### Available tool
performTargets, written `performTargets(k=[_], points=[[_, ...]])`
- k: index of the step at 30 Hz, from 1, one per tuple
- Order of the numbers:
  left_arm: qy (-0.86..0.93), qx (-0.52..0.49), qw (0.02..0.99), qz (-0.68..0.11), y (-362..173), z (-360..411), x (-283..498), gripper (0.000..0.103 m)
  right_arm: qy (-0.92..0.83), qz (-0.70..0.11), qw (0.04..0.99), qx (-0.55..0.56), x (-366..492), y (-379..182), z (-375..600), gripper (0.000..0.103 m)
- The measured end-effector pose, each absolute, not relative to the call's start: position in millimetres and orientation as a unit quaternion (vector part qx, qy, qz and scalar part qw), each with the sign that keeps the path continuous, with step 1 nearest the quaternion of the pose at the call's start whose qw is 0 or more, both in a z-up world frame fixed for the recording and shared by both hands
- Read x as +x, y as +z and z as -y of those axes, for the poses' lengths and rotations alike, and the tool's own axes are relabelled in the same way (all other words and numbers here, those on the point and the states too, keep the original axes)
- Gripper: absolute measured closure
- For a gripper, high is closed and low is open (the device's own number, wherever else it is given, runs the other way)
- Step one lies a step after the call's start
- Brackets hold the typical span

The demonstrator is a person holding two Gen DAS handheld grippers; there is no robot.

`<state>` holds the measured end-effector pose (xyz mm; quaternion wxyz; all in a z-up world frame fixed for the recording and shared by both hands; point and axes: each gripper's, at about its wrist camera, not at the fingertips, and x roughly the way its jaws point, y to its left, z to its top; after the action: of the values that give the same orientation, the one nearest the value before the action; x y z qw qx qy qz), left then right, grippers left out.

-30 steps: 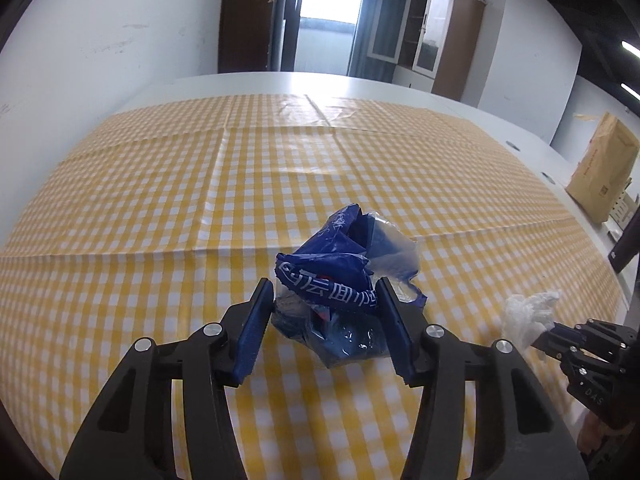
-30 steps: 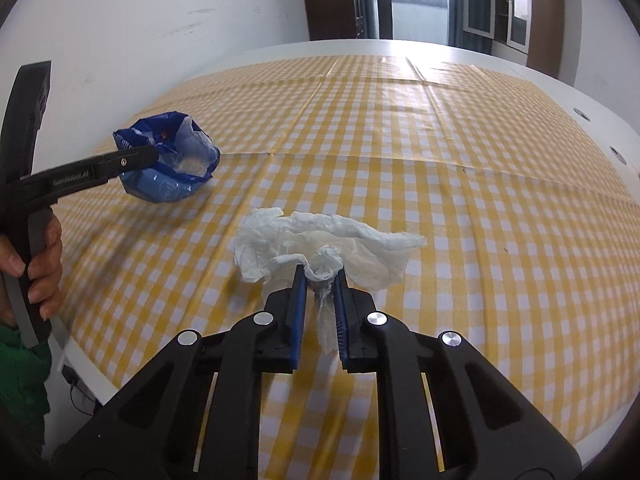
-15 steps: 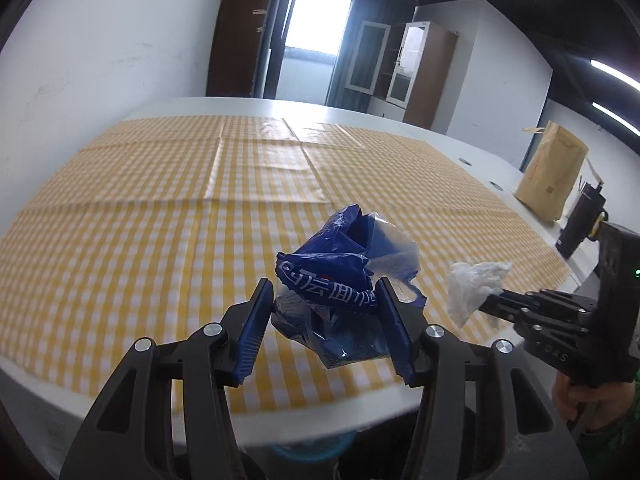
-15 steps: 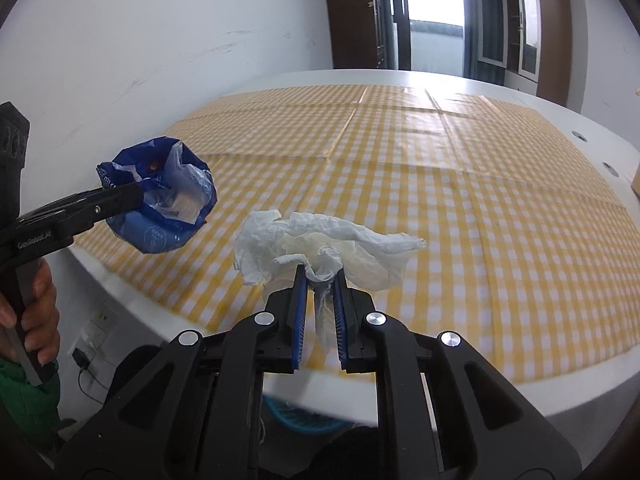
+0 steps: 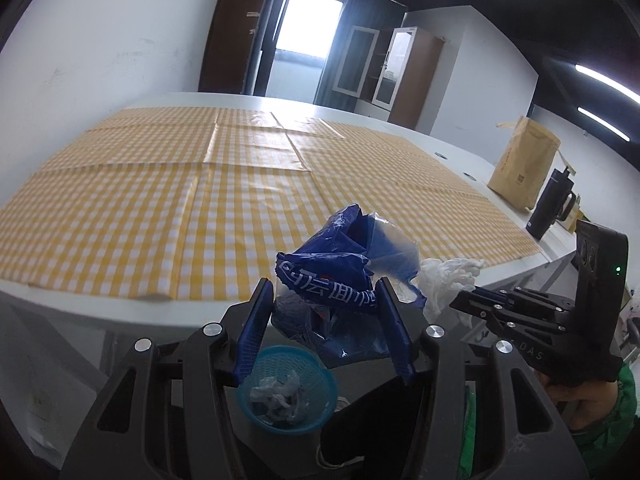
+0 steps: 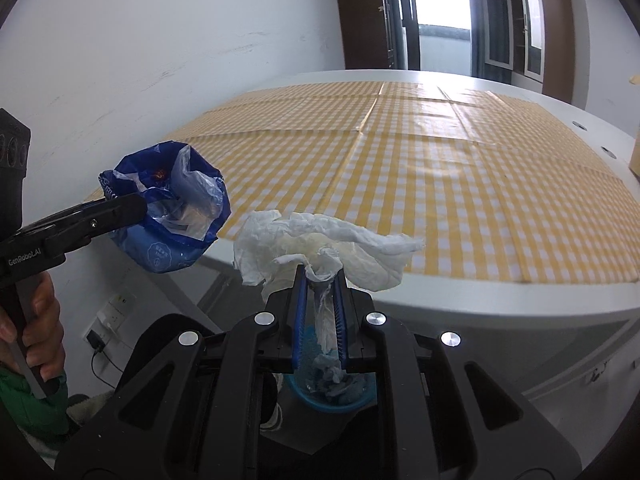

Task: Collect trash
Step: 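Carry the blue bag and white tissue down over the blue wastebasket with both tools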

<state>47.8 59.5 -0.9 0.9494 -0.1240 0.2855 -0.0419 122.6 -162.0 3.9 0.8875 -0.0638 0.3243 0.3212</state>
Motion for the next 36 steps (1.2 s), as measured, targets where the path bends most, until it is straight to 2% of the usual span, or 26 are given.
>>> performTargets(k=[6, 16, 36], points=[[-0.054, -0.118, 0.948, -0.29, -12, -54, 19, 0.05, 0.32, -0.331, 0.886, -0.059, 100, -8, 176, 0.091], [-0.062, -0.117, 0.932, -0.336, -61, -52, 1, 0.05, 0.324, -0.367, 0.87, -0.063, 75, -51, 180, 0.091], [-0.066, -0.16, 0.885, -0.432, -167, -61, 40, 0.05, 0.311, -0.464, 0.827, -0.067, 103, -155, 141, 0.091]])
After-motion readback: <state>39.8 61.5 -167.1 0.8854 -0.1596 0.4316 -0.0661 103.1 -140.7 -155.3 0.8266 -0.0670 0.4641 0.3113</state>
